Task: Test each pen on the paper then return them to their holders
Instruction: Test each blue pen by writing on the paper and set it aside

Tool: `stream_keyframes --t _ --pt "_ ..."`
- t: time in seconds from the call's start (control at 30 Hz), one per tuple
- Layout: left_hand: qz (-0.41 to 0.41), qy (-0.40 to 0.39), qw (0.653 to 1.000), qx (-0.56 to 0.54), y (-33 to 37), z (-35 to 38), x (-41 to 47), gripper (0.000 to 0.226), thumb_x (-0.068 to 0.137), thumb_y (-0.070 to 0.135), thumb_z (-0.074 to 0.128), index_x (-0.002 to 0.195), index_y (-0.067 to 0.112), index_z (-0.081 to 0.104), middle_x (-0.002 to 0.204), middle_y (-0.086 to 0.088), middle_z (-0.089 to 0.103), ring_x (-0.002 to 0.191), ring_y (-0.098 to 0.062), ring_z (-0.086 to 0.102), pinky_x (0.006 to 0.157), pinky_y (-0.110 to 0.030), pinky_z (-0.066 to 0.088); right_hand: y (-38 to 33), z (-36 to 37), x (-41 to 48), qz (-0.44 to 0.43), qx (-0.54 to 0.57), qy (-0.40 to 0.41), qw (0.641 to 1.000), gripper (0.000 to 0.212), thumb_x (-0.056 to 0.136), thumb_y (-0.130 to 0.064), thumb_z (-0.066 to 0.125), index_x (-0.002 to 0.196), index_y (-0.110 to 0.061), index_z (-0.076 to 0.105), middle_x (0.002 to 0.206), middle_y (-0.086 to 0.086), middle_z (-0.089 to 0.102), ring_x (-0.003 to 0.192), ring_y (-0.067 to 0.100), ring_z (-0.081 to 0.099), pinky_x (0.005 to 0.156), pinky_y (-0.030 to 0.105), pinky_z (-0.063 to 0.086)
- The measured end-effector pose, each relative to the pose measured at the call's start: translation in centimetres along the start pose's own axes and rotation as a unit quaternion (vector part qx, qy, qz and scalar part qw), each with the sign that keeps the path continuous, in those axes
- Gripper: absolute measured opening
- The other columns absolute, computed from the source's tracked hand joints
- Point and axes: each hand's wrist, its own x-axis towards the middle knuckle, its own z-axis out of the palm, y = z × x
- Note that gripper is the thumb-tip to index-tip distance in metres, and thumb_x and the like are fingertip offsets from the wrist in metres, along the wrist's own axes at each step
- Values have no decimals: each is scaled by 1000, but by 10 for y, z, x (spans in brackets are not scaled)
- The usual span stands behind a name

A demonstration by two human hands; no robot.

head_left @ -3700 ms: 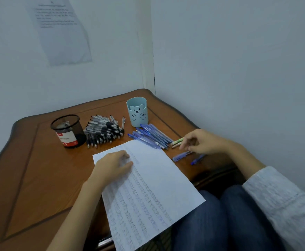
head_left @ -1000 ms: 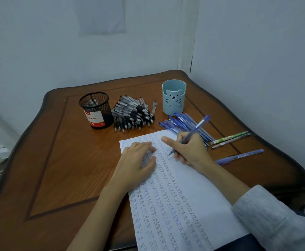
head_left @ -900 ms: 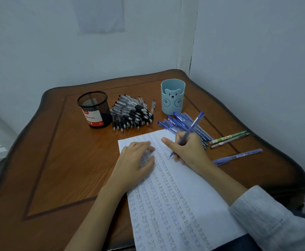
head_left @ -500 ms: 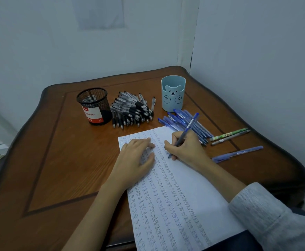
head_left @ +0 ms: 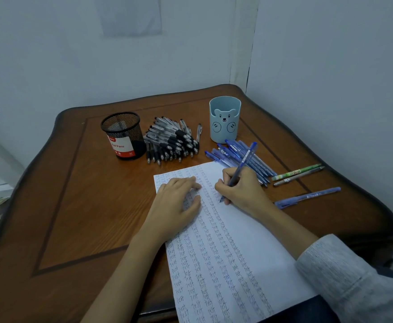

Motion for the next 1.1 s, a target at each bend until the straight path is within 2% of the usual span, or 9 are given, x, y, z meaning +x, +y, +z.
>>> stream_keyframes --t 0.17,0.43,0.57,0.73,0.93,1.03,1.1 --pt "4 7 1000 3 1 0 0 28 96 34 49 121 26 57 138 13 48 125 -1 36 92 -19 22 0 -1 0 0 1 6 1000 44 81 10 58 49 -12 38 42 -5 35 36 17 52 41 22 43" --pt "4 7 1000 3 1 0 0 33 94 38 44 121 27 57 139 13 48 124 -1 36 91 -19 21 -1 -2 -1 0 9 7 1000 43 80 10 59 48 -11 40 43 -3 37 37 20 53 40 22 42" --pt "2 13 1000 2 2 0 0 28 96 32 49 122 26 57 139 13 48 125 -2 36 92 -19 21 0 0 0 -10 0 18 1000 44 80 11 59 49 -12 38 43 -4 36 38 20 52 41 23 43" --pt "3 14 1000 1 1 0 0 28 96 33 49 123 27 57 140 14 47 125 -2 36 93 -18 21 1 -1 0 -5 10 19 1000 36 81 10 58 53 -7 41 48 6 37 36 17 52 40 21 43" --pt "3 17 1000 -5 0 1 0 28 95 33 50 122 28 58 139 13 48 125 -3 38 95 -20 22 3 2 0 -8 -9 33 999 37 81 9 58 54 -9 41 45 2 39 37 15 51 43 25 46" --pt "1 22 1000 -16 -1 0 1 25 95 32 52 119 28 59 136 14 50 124 -3 39 95 -21 23 0 -2 1 18 72 28 997 40 89 1 61 55 -7 43 47 8 45 34 12 48 37 21 38" --pt "-2 26 999 -24 0 -1 1 24 94 31 52 117 28 60 135 14 52 124 -3 40 96 -24 24 -4 -5 1 47 148 29 987 41 95 -9 57 56 -6 44 53 10 46 33 7 39 34 17 29"
